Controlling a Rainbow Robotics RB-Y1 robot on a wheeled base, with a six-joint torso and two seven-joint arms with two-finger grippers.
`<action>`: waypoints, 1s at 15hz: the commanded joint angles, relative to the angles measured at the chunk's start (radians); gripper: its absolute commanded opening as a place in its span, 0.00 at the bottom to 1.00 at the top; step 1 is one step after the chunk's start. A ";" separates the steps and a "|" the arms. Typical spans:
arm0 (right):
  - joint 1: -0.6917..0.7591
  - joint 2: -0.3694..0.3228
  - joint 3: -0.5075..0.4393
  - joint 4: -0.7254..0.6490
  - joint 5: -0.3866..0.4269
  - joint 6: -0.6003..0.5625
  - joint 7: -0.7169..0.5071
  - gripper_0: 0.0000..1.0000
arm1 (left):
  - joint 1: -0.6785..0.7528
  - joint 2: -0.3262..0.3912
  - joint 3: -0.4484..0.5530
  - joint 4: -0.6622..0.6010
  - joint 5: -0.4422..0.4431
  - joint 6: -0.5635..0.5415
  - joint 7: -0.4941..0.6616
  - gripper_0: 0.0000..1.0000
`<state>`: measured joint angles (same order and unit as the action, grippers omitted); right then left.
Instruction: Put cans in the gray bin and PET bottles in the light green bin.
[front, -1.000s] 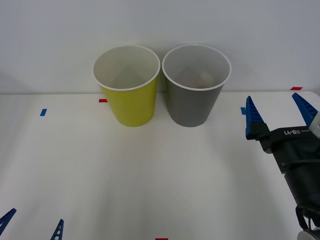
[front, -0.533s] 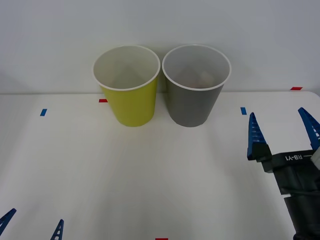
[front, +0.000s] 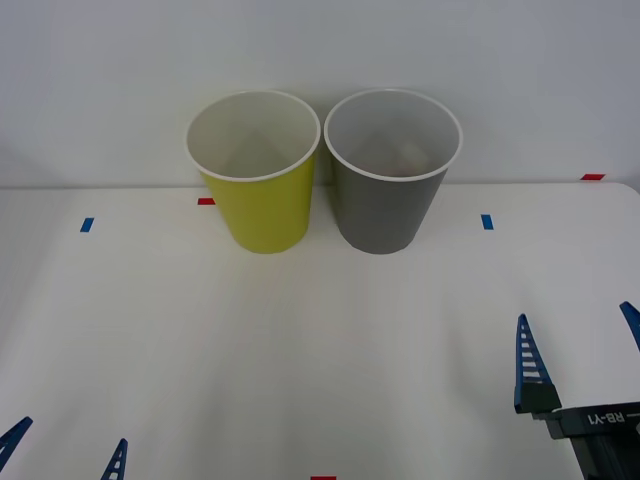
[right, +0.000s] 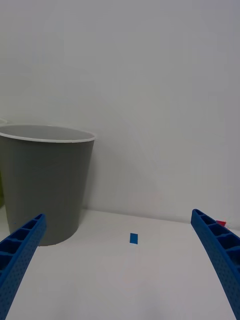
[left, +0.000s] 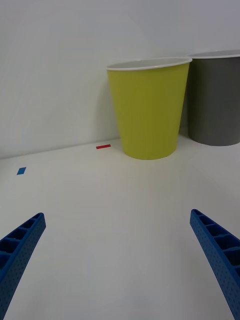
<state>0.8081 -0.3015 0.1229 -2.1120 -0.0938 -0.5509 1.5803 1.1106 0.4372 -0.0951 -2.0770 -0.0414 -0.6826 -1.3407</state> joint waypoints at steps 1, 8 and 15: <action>0.065 0.016 0.003 0.000 0.000 -0.007 -0.003 1.00 | 0.000 0.000 0.000 0.000 0.000 0.000 0.000 1.00; 0.167 0.048 0.040 0.087 -0.027 -0.067 -0.025 1.00 | 0.000 0.000 0.000 0.000 0.000 0.000 0.000 1.00; 0.186 0.027 0.044 0.116 -0.044 -0.089 -0.039 1.00 | 0.000 0.000 0.000 0.000 0.000 0.000 0.000 1.00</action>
<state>0.9954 -0.2676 0.1671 -1.9958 -0.1349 -0.6397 1.5434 1.1106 0.4372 -0.0951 -2.0770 -0.0414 -0.6826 -1.3407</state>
